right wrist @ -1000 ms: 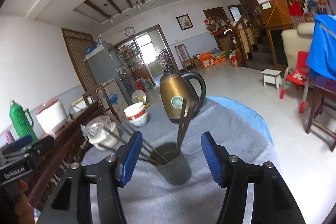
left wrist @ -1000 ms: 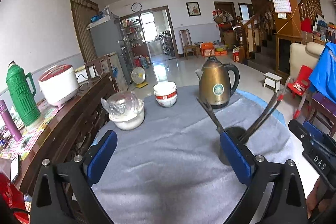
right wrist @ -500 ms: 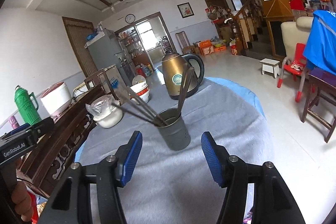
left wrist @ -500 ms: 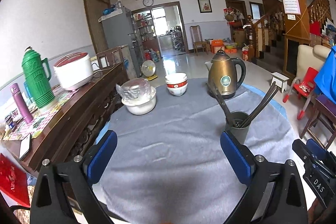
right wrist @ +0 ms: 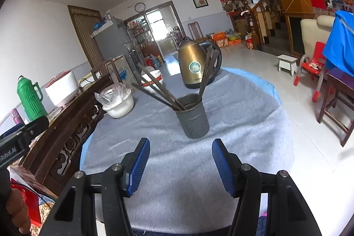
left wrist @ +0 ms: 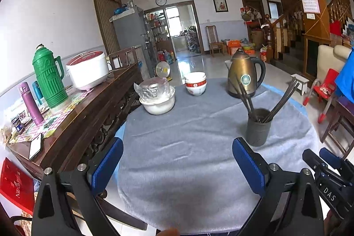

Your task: Organize utensils

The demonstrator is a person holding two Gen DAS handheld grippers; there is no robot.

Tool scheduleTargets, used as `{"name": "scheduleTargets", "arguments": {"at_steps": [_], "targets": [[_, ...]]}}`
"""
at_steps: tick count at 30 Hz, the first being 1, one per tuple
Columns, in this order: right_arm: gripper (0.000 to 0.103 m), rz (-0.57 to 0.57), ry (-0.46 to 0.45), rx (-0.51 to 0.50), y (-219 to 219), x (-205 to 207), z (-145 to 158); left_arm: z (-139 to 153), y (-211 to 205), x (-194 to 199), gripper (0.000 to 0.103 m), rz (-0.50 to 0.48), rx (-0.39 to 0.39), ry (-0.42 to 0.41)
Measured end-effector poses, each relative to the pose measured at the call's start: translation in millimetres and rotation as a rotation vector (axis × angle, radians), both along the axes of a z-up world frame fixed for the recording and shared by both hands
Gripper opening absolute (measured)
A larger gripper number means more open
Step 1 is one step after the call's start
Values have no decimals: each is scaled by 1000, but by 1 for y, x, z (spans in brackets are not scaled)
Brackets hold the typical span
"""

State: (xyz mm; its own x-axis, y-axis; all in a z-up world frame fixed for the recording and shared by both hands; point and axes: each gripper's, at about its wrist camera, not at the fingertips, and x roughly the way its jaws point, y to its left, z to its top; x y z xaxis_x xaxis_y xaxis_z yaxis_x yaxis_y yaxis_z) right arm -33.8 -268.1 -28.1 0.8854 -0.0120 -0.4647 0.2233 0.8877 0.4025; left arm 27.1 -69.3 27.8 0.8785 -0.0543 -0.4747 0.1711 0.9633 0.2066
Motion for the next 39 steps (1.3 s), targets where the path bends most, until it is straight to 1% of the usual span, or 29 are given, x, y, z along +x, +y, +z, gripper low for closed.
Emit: {"name": "scheduleTargets", "arguments": {"at_steps": [8, 16, 39], "targets": [[63, 24, -4, -37, 13, 0, -2, -6, 1, 1, 99, 6, -1, 18], [63, 8, -19, -27, 8, -5, 0, -9, 3, 2, 99, 16, -4, 18], [63, 8, -42, -46, 13, -7, 8, -7, 7, -1, 99, 27, -13, 17]]}}
